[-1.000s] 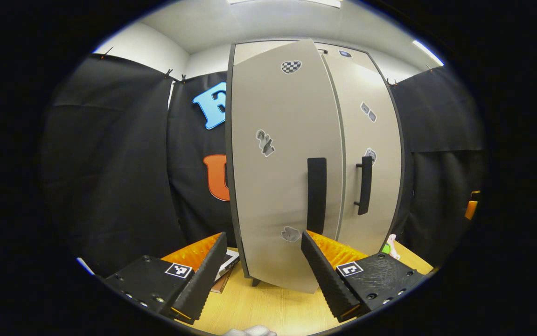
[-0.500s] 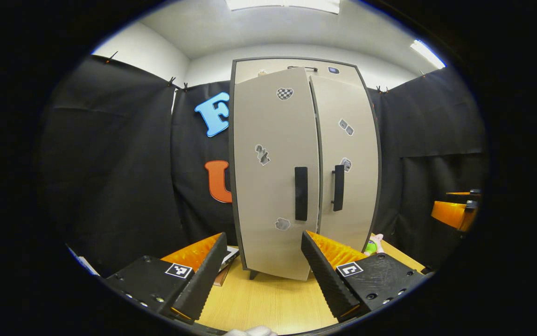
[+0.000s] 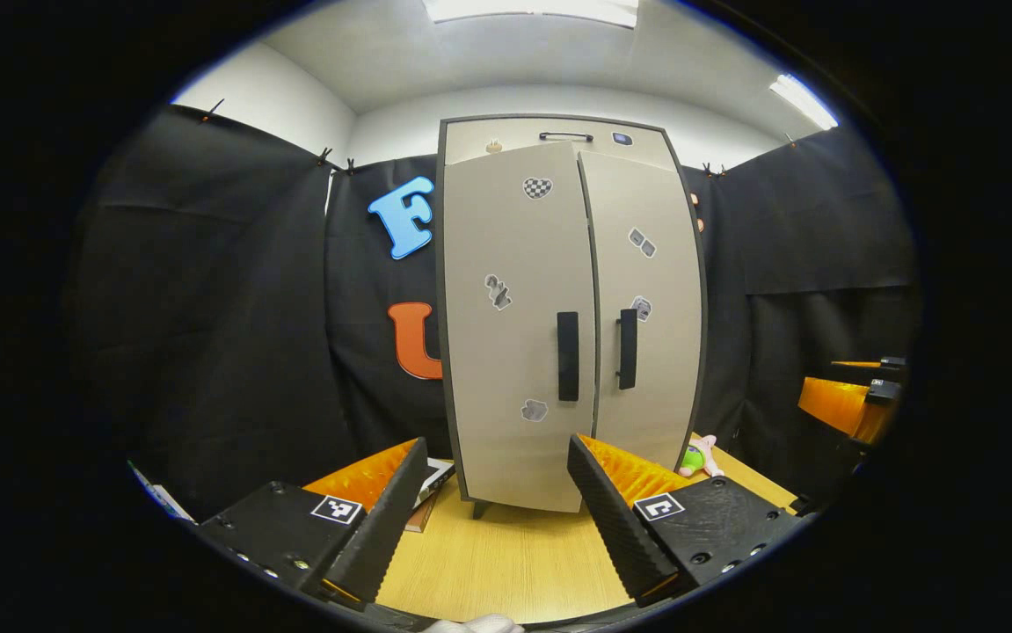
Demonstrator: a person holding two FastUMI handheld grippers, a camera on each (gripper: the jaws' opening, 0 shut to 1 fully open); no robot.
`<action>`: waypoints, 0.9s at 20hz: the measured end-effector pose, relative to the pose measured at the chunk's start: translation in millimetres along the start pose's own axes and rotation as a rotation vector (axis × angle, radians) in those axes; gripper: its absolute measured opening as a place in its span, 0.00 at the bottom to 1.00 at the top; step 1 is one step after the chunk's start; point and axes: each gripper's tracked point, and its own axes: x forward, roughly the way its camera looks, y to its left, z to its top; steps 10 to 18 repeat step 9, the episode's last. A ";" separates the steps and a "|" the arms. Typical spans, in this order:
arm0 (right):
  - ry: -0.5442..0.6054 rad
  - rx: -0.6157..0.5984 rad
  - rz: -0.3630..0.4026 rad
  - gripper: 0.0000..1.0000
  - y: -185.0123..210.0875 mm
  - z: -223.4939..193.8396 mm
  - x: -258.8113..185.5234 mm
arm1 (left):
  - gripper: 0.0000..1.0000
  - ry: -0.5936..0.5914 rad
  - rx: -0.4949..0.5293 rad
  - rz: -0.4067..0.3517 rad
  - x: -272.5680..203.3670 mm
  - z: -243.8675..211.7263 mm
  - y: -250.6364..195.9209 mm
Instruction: Grab one shoe with the right hand and put it into the shoe cabinet, grab the other shoe with the left hand and put it into the shoe cabinet; then close the right door with the right hand and the left door with the left hand.
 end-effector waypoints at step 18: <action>-0.011 0.004 -0.015 0.99 3.2 4.3 -8.5 | 0.96 -0.017 -0.001 -0.036 -4.9 6.3 -6.2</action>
